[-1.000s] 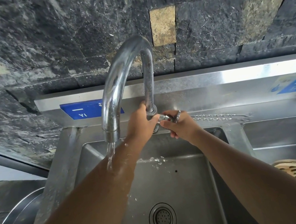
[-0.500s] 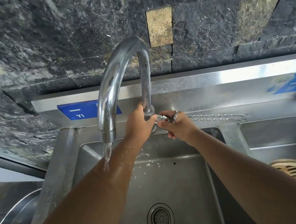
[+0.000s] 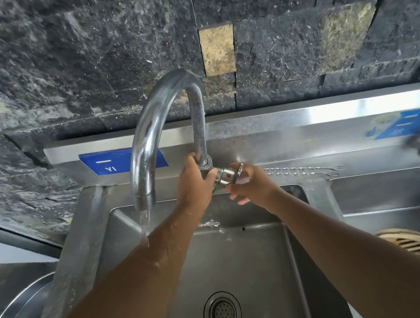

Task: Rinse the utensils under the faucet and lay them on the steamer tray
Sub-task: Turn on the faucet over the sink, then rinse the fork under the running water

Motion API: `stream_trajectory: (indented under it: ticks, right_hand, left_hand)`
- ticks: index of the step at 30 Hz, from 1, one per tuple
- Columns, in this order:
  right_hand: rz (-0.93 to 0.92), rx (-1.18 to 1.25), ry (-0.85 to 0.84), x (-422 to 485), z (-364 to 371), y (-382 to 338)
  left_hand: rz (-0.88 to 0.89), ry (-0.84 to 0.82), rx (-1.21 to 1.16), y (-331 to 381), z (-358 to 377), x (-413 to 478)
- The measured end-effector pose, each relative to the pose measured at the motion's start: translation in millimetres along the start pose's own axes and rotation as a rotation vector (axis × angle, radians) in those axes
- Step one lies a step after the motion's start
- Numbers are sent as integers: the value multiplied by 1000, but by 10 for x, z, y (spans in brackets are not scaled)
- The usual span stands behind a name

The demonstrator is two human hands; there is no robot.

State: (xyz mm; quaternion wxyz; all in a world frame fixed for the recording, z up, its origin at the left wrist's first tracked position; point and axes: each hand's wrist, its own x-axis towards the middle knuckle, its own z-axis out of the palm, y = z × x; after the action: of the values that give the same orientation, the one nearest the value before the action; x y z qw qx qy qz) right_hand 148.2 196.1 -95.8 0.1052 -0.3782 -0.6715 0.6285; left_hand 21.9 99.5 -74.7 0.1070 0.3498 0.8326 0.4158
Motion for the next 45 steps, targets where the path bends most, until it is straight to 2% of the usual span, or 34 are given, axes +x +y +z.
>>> stream_trajectory:
  ticks: [3,7,15,19,23,28,30,37,45]
  right_hand:
    - [-26,-113,15,-68,-176,89]
    - [-60,-283,86,-144,-456,193]
    - [-100,-739,269,-97,-985,262]
    - [-95,-954,225,-80,-1126,296]
    - [-105,-1038,185,-16,-1217,294]
    - [-94,-1045,102,72,-1265,274]
    - [-88,-1063,78,90,-1261,288]
    - [-97,-1123,92,206,-1238,309]
    - [-170,-1285,-27,292,-1241,231]
  left_hand:
    - [-45,90,-60,34,78,-172]
    - [-121,116,-92,79,198,-411]
    - [-476,114,-268,159,617,-594]
    - [-724,116,-328,185,860,-487]
    - [-804,168,-323,239,1040,-441]
    - [-973,101,-569,124,1221,-425]
    - [-1023,121,-656,128,1270,-414]
    - [-1012,161,-694,119,1370,-297]
    - [-970,204,-761,119,1416,-274]
